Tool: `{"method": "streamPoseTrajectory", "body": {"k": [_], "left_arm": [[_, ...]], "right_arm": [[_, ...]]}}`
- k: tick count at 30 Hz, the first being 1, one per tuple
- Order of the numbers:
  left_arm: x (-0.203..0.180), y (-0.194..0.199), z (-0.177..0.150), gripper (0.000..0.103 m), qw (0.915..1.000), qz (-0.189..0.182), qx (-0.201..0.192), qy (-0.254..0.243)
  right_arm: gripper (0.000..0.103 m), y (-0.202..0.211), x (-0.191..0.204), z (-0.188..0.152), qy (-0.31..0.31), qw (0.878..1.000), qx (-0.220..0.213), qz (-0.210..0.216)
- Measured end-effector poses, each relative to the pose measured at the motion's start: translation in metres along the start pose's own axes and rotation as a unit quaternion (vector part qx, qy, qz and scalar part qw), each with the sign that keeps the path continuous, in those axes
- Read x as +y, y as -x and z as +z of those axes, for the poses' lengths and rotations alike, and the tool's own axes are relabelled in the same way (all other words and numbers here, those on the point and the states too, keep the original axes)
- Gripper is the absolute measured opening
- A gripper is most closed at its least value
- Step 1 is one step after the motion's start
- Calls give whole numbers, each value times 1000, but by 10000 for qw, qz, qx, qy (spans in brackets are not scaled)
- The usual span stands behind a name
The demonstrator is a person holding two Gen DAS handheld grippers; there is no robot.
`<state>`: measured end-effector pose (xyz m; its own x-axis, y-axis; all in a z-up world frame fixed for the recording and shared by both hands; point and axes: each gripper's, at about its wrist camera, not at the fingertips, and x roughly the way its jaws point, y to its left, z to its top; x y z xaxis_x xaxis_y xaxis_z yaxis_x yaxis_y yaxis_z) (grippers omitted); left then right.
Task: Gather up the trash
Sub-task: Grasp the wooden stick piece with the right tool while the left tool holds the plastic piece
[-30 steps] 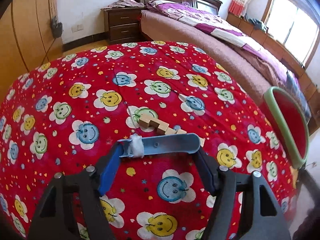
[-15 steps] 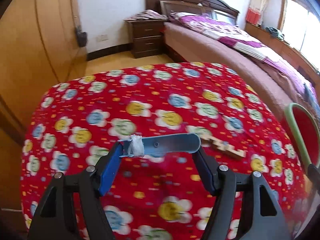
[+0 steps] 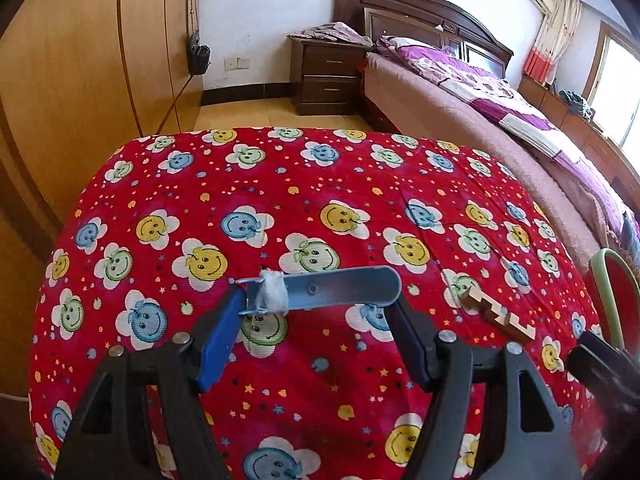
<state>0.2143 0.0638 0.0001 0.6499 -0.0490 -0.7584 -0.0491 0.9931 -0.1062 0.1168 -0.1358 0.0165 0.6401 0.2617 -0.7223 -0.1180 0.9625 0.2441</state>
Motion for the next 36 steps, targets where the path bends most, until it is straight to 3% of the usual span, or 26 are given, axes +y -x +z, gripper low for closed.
{"method": "streamPoseTrajectory", "body": {"k": [10, 15, 17, 20, 36], "left_arm": [[8, -4, 2, 71, 9997, -179, 61, 174], [9, -4, 2, 71, 9996, -208, 69, 168], [8, -3, 2, 71, 9996, -210, 70, 164], [5, 0, 1, 71, 9997, -210, 51, 134], [-22, 26, -5, 71, 9990, -353, -176, -187]], "right_arm": [[51, -43, 23, 8, 365, 9991, 200, 55], [36, -53, 30, 6, 554, 9981, 258, -49], [19, -55, 31, 5, 589, 9978, 291, -64], [11, -54, 30, 4, 569, 9980, 282, -44], [10, 35, -6, -22, -188, 9991, -381, 42]]}}
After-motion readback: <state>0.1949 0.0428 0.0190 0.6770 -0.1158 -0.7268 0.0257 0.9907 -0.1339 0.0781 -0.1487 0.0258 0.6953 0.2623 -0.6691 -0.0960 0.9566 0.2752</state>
